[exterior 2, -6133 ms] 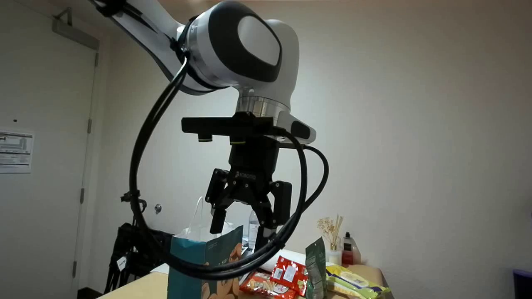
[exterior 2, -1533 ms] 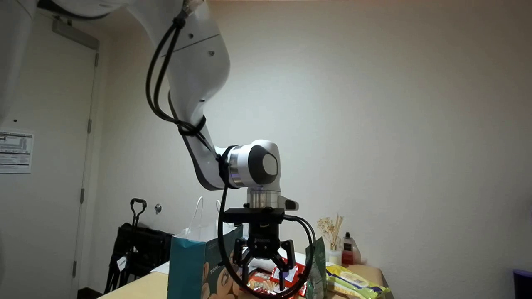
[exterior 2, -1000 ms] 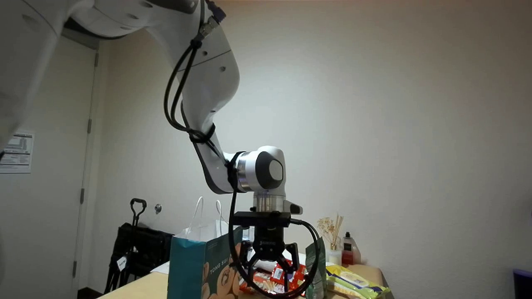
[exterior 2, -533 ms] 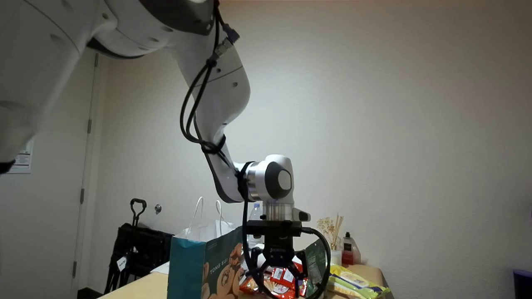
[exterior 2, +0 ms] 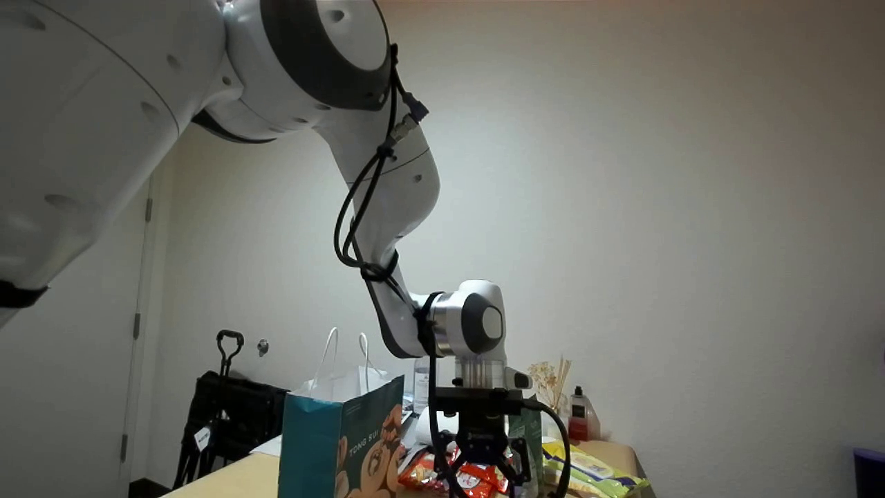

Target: Put the blue sachet in the green paper bag.

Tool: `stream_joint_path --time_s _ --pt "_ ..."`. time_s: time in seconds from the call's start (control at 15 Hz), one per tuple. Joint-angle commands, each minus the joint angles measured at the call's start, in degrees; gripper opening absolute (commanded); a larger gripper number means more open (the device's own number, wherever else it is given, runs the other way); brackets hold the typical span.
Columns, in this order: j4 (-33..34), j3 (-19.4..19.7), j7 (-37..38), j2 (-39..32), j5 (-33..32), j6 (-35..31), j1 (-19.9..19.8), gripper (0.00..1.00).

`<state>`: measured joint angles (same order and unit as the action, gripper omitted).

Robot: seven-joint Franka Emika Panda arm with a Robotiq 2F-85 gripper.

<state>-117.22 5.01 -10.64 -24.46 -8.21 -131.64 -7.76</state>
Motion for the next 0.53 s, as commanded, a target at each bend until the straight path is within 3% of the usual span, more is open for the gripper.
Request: stream_joint_path --time_s 0.0,0.47 --pt "0.4 0.0 1.5 -0.8 0.6 -1.7 0.2 1.00" --pt "6.5 0.7 6.3 -7.2 0.7 -2.3 0.6 1.00"
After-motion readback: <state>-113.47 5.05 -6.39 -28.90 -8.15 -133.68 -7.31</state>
